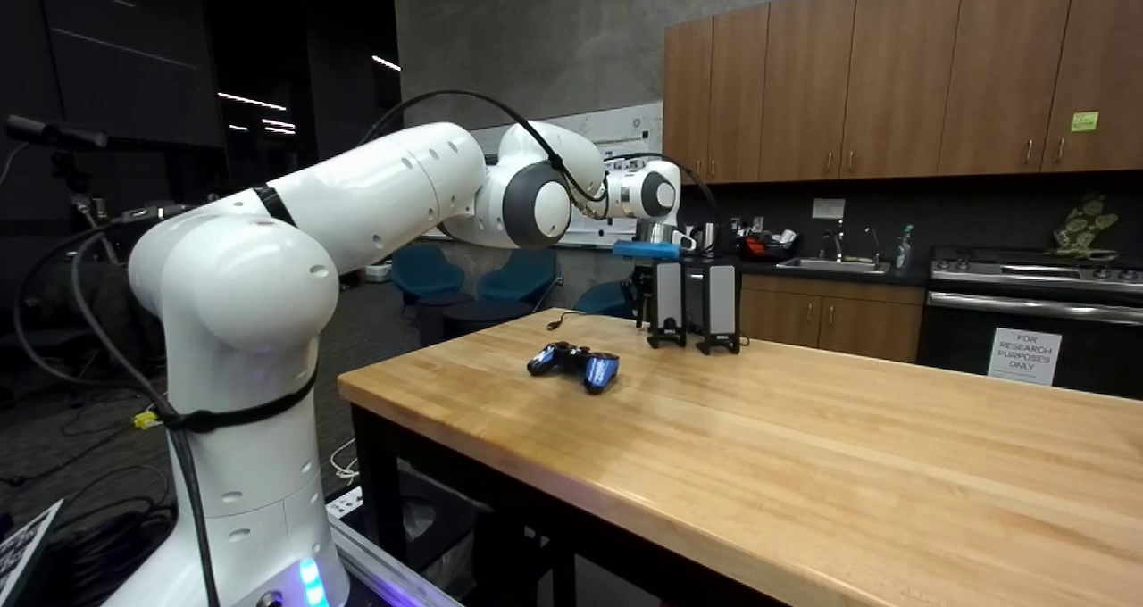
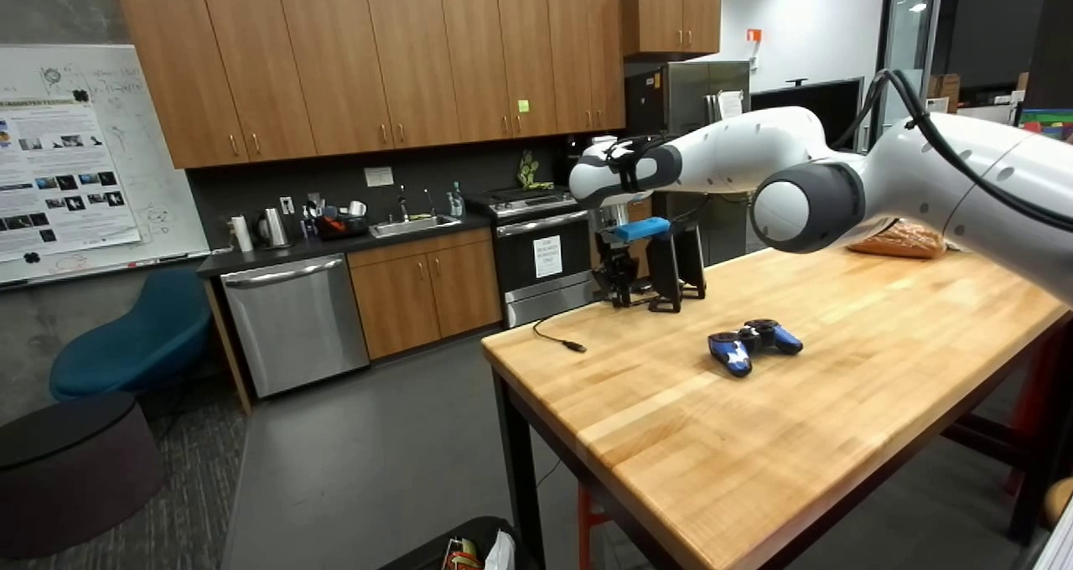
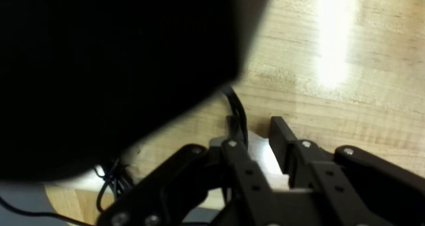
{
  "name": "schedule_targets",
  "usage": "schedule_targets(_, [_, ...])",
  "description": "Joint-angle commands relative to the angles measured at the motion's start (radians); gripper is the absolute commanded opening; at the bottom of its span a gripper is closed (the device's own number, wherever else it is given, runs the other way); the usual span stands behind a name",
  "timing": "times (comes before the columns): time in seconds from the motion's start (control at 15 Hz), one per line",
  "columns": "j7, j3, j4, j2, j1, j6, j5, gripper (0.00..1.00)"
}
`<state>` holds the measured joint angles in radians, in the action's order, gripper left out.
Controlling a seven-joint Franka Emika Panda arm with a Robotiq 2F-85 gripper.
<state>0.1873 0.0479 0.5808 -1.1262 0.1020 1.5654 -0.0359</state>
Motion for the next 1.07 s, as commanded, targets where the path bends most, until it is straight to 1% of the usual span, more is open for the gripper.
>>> schedule_targets(0.0, [0.001, 0.009, -0.024, -0.007, 0.029, -0.019, 0.02, 0.0])
schedule_targets(0.4, [-0.005, 0.008, 0.0, 0.003, 0.066, -0.018, 0.018, 0.01])
schedule_targets(1.0, [0.003, 0.012, 0.041, 0.019, 0.071, -0.02, 0.017, 0.01])
